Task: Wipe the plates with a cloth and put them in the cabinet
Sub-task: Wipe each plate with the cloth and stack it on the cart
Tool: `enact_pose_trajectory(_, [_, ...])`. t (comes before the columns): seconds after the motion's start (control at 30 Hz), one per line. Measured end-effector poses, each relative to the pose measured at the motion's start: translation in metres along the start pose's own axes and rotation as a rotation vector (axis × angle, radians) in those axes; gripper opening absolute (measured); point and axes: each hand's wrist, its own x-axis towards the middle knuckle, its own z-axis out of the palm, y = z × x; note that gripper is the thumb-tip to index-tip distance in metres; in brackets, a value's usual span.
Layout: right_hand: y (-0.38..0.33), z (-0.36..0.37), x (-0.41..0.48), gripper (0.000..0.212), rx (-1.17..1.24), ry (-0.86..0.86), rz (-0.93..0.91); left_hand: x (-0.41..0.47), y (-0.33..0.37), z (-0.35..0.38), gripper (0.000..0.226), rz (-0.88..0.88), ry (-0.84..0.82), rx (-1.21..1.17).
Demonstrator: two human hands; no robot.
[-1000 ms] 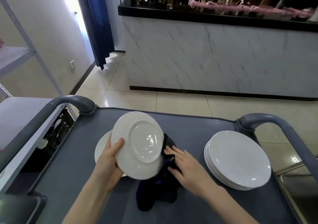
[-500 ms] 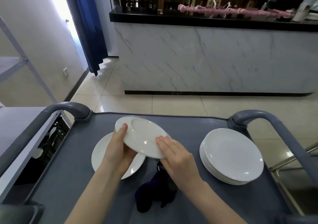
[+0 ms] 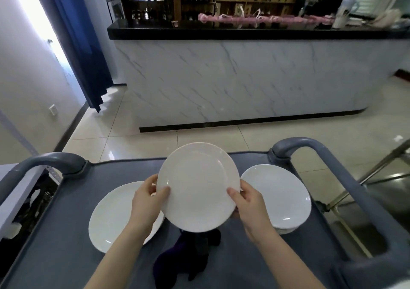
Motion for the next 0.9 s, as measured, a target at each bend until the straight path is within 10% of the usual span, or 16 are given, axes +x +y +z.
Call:
enact_pose_trajectory(0.47, [-0.014, -0.133, 0.038, 0.027, -0.421, 0.273, -0.013, 0.016, 0.008, 0.129, 0.017, -0.133, -0.118, -0.108])
enact_pose_trajectory(0.9, [0.034, -0.204, 0.064, 0.023, -0.681, 0.287, 0.133, 0.015, -0.023, 0.210, 0.053, -0.133, -0.232, 0.085])
